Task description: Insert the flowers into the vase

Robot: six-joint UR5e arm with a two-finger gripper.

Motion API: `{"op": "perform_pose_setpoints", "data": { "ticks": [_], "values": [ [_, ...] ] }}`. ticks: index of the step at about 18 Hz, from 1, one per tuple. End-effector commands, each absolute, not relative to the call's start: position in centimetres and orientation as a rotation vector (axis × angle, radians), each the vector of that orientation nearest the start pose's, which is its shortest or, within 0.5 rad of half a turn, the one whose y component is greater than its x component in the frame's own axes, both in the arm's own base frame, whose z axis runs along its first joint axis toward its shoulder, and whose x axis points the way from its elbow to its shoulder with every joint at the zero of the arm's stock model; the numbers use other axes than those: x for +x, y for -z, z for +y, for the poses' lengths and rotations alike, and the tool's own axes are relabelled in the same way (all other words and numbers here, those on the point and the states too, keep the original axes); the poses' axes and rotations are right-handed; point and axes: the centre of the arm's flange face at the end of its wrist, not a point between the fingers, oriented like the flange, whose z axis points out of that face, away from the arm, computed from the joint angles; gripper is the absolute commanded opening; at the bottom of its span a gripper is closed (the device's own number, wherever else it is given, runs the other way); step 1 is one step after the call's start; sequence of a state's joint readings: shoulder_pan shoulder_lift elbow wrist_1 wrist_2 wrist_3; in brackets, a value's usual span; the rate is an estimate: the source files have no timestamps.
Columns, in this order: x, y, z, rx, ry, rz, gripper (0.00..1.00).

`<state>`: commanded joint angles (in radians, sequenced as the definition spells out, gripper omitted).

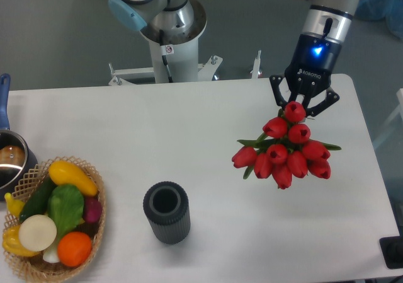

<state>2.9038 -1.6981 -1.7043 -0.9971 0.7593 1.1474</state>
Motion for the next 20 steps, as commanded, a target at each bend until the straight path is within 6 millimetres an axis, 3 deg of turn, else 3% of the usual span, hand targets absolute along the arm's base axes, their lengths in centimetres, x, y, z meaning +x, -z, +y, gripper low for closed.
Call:
{"op": "perform_pose_setpoints", "data": {
  "ticks": [13, 20],
  "values": [
    [-48.1, -44.5, 33.6, -2.262, -0.001, -0.040, 0.21],
    [-46.2, -44.0, 37.3, -2.213, 0.046, 0.058, 0.21]
  ]
}}
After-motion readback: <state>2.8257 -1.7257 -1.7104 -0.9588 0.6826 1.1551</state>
